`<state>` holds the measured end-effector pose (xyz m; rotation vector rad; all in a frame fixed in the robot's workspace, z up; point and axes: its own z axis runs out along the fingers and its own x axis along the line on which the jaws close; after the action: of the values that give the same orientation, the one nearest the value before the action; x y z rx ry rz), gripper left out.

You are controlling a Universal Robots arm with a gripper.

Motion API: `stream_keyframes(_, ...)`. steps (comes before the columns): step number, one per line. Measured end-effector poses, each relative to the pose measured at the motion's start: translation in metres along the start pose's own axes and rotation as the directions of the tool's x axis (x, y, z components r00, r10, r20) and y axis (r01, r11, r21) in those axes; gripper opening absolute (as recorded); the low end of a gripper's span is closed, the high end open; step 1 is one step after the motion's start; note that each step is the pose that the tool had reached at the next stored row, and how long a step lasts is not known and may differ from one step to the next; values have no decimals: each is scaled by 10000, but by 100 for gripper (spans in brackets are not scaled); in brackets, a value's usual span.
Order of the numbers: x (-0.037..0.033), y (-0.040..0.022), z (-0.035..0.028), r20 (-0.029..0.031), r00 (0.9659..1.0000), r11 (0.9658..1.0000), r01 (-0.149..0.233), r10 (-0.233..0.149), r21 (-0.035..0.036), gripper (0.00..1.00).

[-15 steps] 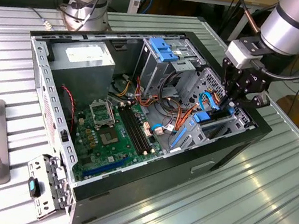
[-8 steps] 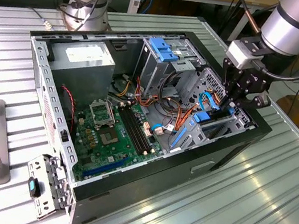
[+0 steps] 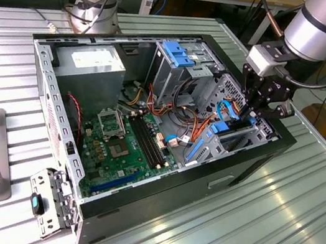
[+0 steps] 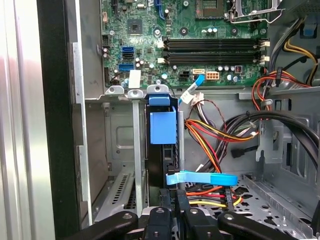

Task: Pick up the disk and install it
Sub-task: 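Insert the second disk wire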

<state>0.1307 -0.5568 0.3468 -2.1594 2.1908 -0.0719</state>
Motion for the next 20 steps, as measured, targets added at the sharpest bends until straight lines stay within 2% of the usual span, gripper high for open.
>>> stream_keyframes(4,0,0,0,13,9998,9998,184,-184,-2,16)
stream_keyframes(20,12,0,-10,14,9998,9998,191,-191,-2,16)
